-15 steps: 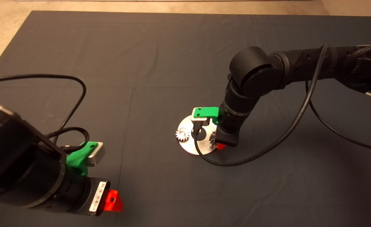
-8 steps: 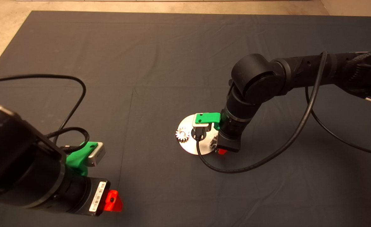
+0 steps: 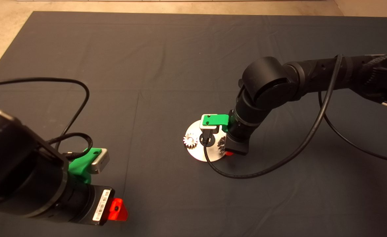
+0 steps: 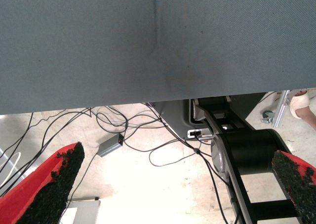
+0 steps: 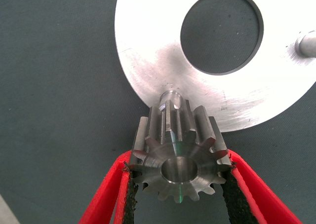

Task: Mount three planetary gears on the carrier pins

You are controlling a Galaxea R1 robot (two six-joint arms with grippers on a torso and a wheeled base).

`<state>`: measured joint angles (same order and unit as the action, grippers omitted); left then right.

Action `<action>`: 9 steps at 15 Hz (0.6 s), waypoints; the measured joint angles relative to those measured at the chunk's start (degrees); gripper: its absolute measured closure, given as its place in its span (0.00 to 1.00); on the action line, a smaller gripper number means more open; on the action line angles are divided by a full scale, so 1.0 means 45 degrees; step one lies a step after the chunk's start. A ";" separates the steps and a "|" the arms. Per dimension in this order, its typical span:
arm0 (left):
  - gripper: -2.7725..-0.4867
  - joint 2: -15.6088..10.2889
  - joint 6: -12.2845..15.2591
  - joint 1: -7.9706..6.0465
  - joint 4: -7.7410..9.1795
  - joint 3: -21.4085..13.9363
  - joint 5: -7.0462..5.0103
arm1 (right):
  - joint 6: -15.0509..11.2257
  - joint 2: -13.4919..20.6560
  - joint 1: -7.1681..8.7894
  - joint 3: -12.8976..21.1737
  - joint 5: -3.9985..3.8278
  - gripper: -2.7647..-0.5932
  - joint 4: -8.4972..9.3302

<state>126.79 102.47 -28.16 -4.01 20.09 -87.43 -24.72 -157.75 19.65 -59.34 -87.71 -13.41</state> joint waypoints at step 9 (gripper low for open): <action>0.01 0.0000 0.0000 0.0000 0.0005 0.0000 -0.0003 | -0.0005 -0.0005 -0.0310 0.0043 0.0000 0.79 -0.0334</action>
<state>126.79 102.47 -28.16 -3.99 20.09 -87.44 -24.75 -157.77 18.25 -59.15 -87.71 -14.91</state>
